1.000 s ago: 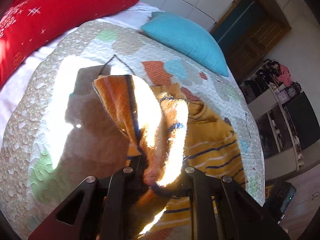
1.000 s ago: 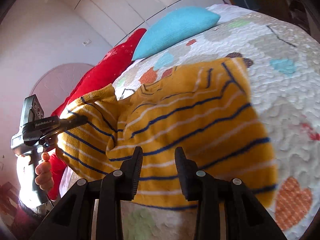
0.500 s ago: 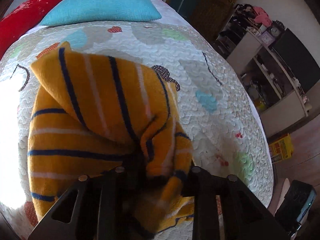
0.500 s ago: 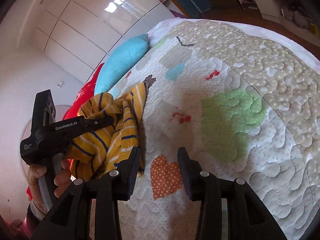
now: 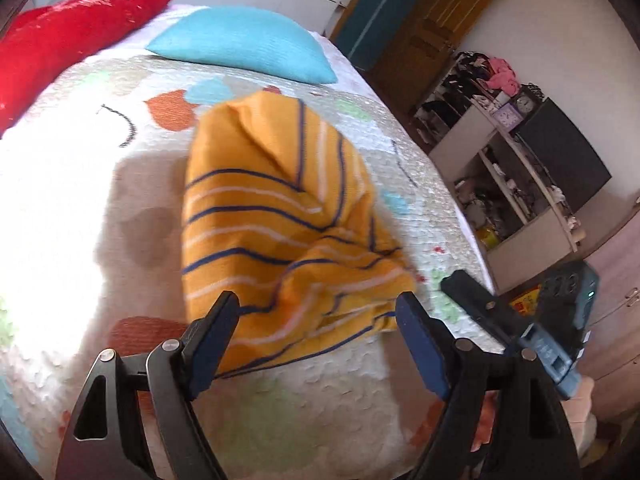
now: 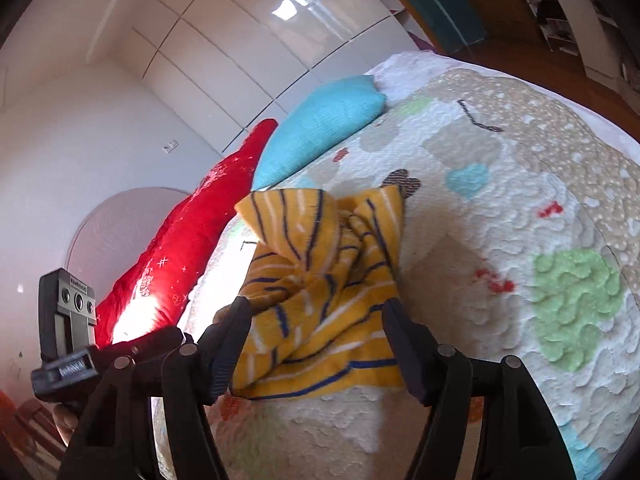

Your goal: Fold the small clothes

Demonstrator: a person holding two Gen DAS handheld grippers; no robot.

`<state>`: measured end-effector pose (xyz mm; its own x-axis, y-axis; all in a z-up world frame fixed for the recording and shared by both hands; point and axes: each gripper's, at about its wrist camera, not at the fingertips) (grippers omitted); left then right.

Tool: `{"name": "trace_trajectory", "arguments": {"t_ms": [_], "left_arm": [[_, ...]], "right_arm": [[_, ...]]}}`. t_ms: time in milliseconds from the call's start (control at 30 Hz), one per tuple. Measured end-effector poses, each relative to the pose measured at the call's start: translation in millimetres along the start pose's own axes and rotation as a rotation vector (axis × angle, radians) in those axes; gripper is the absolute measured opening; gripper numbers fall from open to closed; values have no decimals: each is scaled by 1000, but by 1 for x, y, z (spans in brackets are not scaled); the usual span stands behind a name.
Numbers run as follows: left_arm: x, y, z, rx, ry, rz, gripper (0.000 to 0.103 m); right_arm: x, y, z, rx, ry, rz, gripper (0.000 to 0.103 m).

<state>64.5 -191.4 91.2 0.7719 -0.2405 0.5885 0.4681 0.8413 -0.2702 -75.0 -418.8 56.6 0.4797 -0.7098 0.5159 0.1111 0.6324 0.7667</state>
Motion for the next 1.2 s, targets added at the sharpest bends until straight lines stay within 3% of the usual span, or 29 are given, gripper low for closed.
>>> {"name": "trace_trajectory", "arguments": {"t_ms": [133,300,333,367,400,567,667,800,867,967,1000,1100,1200], "left_arm": [[-24,23,14,76,-4,20,79],[-38,39,14,94,-3,76,79],[-39,39,14,94,-4,81,79],[-40,39,14,96,-6,83,79],[-41,38,14,99,-10,81,79],[-42,21,23,113,-48,41,79],[-35,9,15,108,-47,2,79],[-25,-5,-27,97,-3,-38,79],[-22,-8,-53,129,34,-56,79],[-27,-7,-81,182,89,-78,79],[-30,-7,-86,189,98,-78,79],[-35,-1,-91,166,95,-45,81],[-37,6,-90,142,96,-13,81]], "right_arm": [[-7,23,-33,-15,62,13,78],[-23,45,-51,-28,69,57,78],[-26,46,-54,-6,85,63,70],[-27,44,-58,18,113,62,50],[-26,39,-61,13,132,52,10],[-24,0,-24,-34,60,-36,10],[-35,-30,-12,-84,88,-88,10],[-49,-54,-20,-122,184,-117,17],[-45,-50,-9,-114,158,-86,20],[-21,-32,18,-121,35,-8,46],[-11,-25,23,-130,-8,24,60],[23,-2,12,-134,-55,100,67],[56,11,-38,-162,-15,177,76]]}}
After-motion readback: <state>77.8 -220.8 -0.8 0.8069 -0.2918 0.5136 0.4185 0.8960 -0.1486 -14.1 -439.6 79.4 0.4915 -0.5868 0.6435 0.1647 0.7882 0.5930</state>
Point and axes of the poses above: each gripper's, at about its wrist camera, not at the fingertips, and z roughly against the way its jaws point, y to its left, x to its top, and after that the axes turned 9 degrees about -z, right-handed
